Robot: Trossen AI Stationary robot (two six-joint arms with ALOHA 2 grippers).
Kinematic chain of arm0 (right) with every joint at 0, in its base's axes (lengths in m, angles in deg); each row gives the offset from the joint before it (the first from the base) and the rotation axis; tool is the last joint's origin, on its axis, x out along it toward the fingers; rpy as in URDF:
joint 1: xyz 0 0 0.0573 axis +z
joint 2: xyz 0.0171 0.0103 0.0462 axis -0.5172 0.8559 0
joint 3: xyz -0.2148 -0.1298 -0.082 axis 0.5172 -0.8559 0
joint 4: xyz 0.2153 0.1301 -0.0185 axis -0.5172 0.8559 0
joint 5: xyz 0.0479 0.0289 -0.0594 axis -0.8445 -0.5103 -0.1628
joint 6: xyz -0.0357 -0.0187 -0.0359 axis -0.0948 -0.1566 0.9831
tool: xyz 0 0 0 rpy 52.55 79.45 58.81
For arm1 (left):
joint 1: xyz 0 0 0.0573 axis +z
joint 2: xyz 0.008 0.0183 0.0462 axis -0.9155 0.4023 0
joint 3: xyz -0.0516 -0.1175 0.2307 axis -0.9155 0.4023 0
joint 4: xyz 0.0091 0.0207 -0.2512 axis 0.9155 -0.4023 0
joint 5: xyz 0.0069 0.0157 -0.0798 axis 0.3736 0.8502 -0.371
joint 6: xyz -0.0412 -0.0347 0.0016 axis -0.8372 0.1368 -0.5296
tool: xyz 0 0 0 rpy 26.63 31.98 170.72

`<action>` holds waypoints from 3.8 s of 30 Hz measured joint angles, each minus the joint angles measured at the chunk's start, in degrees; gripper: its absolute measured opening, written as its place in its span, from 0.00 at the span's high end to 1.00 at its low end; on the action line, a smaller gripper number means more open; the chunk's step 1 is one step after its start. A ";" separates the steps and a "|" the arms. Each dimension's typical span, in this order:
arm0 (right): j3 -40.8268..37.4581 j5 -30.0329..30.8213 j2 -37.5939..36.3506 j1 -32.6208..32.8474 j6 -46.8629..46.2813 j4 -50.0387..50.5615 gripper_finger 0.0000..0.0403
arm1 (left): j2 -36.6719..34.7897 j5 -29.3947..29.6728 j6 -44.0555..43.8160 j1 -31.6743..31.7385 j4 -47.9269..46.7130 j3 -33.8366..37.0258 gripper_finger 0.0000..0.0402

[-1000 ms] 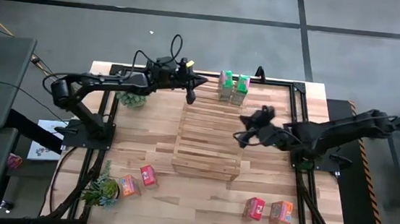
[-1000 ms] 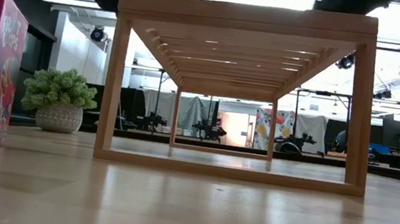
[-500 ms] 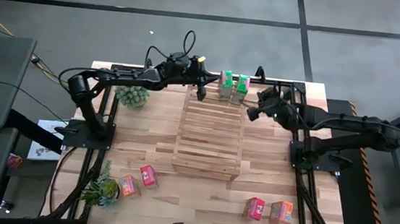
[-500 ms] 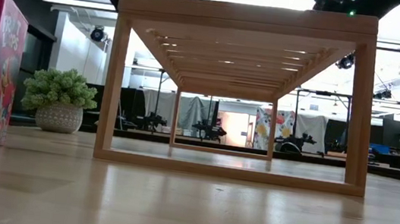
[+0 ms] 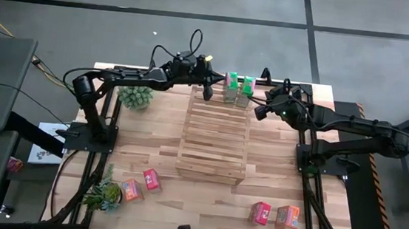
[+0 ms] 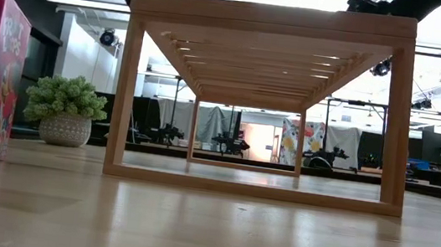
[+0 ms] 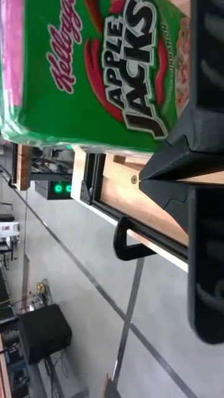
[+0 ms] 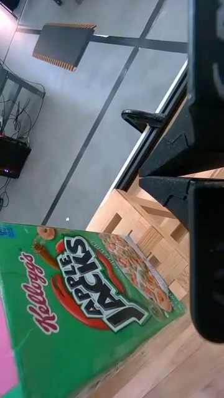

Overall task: Stack cereal on shelf
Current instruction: Put the green cereal box on the shelf aligned with the other green cereal box, then put the left red cereal box on the shelf

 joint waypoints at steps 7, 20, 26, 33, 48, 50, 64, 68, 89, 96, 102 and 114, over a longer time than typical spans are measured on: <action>0.00 -0.01 0.00 0.02 0.07 0.08 1.00 | -3.74 4.70 1.46 -0.01 -5.97 -0.09 1.00; 0.00 0.16 0.02 0.02 0.17 0.37 1.00 | -4.32 0.90 1.43 -2.25 -10.76 -0.09 1.00; 0.00 0.18 0.02 0.02 -0.05 0.37 1.00 | -3.69 0.35 1.41 -2.32 -8.97 -0.07 1.00; 0.00 0.21 0.02 0.02 -0.26 0.35 1.00 | -3.02 0.69 0.92 -2.39 -5.89 -0.07 1.00; 0.00 0.15 0.02 0.02 -0.97 -0.07 1.00 | -1.11 1.36 0.02 -2.54 0.59 0.02 1.00; 0.00 0.12 0.02 0.02 -1.49 -0.07 1.00 | -1.11 1.36 0.03 -2.54 0.62 0.02 1.00; 0.00 -0.24 -3.63 0.02 -0.47 4.19 1.00 | -19.66 1.25 3.54 1.05 -22.91 1.00 1.00; 0.00 -2.91 -5.78 0.02 -3.09 7.51 1.00 | -31.36 -1.64 2.30 -0.51 -24.69 7.87 1.00; 0.00 -9.32 -6.21 0.02 -8.02 9.27 1.00 | -53.84 -8.68 5.50 -30.64 -11.61 31.08 0.50; 0.00 -9.33 -6.21 0.02 -9.94 9.29 1.00 | -51.29 -8.40 6.45 -41.76 -8.97 29.25 0.27; 0.00 -9.32 -6.21 0.02 -9.94 9.35 1.00 | -43.13 8.50 6.15 -52.66 -28.43 18.11 0.24; 0.00 -9.45 -6.19 0.02 -9.42 9.51 1.00 | -18.52 22.44 -6.04 -64.13 -65.45 -1.59 0.24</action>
